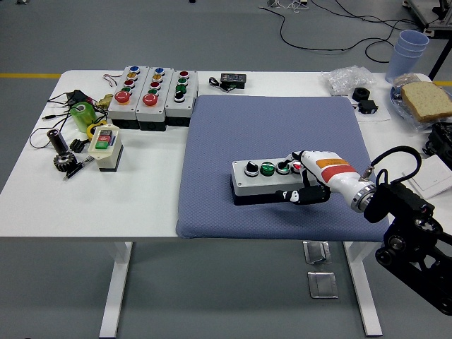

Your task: Pick up the button,place it on the desk,press the button,press the button

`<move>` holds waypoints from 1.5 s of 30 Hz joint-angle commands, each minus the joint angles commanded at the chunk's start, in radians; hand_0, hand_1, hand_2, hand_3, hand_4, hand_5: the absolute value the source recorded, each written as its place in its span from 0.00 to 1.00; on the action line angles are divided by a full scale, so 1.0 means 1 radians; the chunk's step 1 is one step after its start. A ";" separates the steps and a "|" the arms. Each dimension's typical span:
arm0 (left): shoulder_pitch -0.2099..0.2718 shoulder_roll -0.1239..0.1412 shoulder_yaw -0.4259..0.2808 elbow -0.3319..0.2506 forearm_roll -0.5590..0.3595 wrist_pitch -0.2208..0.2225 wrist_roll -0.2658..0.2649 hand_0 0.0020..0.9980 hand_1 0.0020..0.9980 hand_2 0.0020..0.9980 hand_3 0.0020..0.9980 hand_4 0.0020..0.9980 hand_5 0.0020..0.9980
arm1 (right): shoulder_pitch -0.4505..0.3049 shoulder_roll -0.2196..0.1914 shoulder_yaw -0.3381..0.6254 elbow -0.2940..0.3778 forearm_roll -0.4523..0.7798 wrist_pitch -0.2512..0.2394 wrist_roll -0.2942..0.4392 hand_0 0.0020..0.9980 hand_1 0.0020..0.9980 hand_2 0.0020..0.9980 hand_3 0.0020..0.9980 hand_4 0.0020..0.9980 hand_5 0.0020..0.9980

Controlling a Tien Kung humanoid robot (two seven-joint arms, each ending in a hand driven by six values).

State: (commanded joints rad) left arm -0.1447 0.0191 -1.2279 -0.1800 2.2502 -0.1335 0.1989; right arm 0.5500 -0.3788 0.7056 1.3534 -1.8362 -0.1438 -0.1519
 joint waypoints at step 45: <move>0.010 0.006 0.021 0.000 0.019 0.013 -0.009 0.65 0.64 0.64 0.55 0.30 0.85 | -0.320 0.011 0.516 0.069 1.585 -0.033 0.346 0.69 0.68 0.73 0.70 0.83 0.41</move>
State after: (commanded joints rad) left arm -0.1348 0.0250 -1.2073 -0.1800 2.2689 -0.1201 0.1902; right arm 0.2301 -0.3682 1.2221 1.4220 -0.2509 -0.1770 0.1939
